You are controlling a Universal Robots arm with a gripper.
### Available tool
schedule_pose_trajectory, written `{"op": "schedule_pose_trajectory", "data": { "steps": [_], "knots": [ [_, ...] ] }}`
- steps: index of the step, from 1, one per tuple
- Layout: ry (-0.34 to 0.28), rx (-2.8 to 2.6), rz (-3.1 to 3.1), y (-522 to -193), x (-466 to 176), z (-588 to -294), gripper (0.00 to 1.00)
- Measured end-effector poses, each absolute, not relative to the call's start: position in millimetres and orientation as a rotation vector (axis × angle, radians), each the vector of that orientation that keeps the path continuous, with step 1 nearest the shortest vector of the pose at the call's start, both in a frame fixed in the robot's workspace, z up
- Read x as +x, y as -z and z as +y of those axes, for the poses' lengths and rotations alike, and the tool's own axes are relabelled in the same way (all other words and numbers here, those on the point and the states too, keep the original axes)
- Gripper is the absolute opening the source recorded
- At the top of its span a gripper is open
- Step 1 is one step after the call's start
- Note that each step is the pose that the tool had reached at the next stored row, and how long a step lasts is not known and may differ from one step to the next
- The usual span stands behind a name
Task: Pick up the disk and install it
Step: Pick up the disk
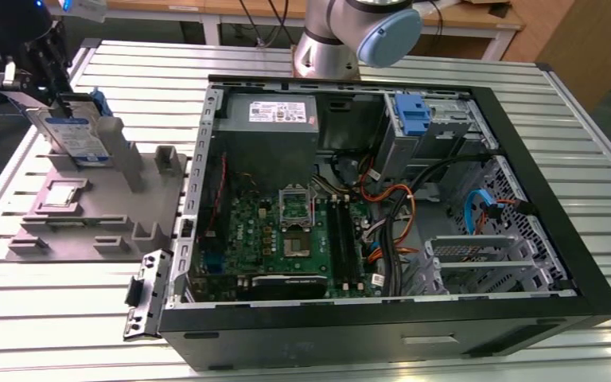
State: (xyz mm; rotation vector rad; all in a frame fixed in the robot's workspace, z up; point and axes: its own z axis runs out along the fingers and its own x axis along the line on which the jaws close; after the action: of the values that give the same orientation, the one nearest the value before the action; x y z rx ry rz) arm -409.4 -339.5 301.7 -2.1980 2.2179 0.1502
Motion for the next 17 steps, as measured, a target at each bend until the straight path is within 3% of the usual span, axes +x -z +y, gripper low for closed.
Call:
{"op": "schedule_pose_trajectory", "data": {
  "steps": [17],
  "knots": [
    [-0.150,-2.198,2.218,-325,-409,-340,0.35]
  ]
}}
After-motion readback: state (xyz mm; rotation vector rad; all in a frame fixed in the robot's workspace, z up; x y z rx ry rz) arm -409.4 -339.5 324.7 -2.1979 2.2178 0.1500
